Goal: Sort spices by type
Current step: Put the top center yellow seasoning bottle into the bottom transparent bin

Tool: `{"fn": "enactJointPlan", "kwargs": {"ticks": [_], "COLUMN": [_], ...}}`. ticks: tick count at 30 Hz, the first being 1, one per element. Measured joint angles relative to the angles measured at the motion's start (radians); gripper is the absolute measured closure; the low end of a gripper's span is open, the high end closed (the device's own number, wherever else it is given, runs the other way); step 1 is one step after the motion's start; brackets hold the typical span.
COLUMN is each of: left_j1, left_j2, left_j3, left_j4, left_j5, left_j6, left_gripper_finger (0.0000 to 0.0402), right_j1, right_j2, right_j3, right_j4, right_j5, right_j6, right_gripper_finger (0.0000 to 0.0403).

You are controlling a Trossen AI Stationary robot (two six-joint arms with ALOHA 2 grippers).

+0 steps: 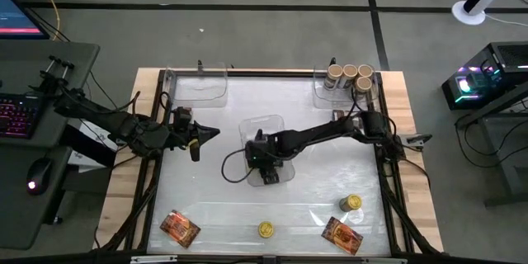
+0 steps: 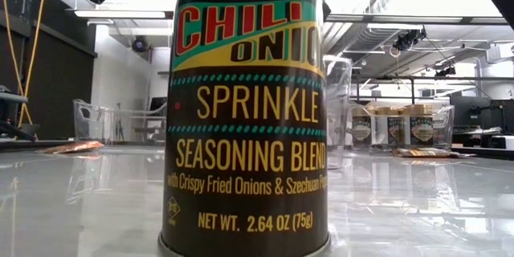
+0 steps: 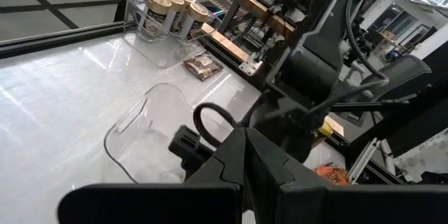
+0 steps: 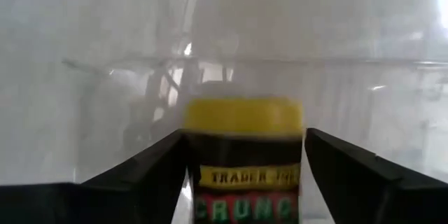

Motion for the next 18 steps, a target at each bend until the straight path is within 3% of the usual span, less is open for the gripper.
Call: {"fn": "enactJointPlan", "kwargs": {"ticks": [9,18], "left_j1": [0.0,-0.001], "left_j2": [0.0,0.0], "left_j3": [0.0,0.0], "left_j4": [0.0,-0.032], "left_j5": [0.0,0.037], "left_j6": [0.001,0.002], "left_gripper_finger": [0.0401,0.0401], "right_j1": [0.024,0.014], "right_j2": [-0.001,-0.1], "right_j3": [0.014,0.079], "right_j4": [-0.022,-0.077], "right_j5": [0.017,0.065], "right_j6": [0.008,0.075], "right_gripper_finger": [0.0203,0.0204]}}
